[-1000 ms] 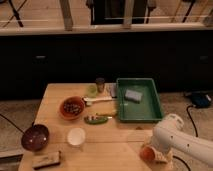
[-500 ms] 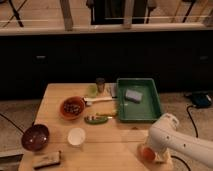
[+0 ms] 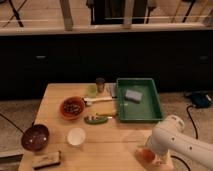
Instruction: Place apple in paper cup
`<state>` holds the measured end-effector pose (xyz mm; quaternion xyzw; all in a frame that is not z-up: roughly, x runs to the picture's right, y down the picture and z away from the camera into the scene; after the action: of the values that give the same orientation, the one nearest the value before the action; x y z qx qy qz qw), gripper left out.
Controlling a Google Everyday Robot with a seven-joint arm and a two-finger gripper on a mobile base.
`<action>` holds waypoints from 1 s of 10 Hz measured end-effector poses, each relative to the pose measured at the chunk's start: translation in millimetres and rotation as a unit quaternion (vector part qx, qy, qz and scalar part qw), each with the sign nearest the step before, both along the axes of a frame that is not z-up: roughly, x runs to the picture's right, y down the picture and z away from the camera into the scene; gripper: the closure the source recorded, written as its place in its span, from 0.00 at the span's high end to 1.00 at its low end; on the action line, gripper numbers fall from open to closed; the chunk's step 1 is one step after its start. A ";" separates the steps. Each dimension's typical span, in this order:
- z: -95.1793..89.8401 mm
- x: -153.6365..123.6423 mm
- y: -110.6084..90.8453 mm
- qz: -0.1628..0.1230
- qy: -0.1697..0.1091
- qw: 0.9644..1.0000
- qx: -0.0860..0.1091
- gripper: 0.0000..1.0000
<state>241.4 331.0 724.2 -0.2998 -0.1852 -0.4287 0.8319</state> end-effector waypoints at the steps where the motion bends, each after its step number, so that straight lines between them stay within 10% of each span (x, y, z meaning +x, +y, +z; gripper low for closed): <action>1: -0.4 0.1 0.5 0.001 -0.004 1.000 -0.002 0.80; 10: 8.9 2.9 7.0 0.010 -0.021 1.000 -0.021 0.01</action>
<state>244.3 338.0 733.1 -0.3061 -0.2146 -0.4227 0.8256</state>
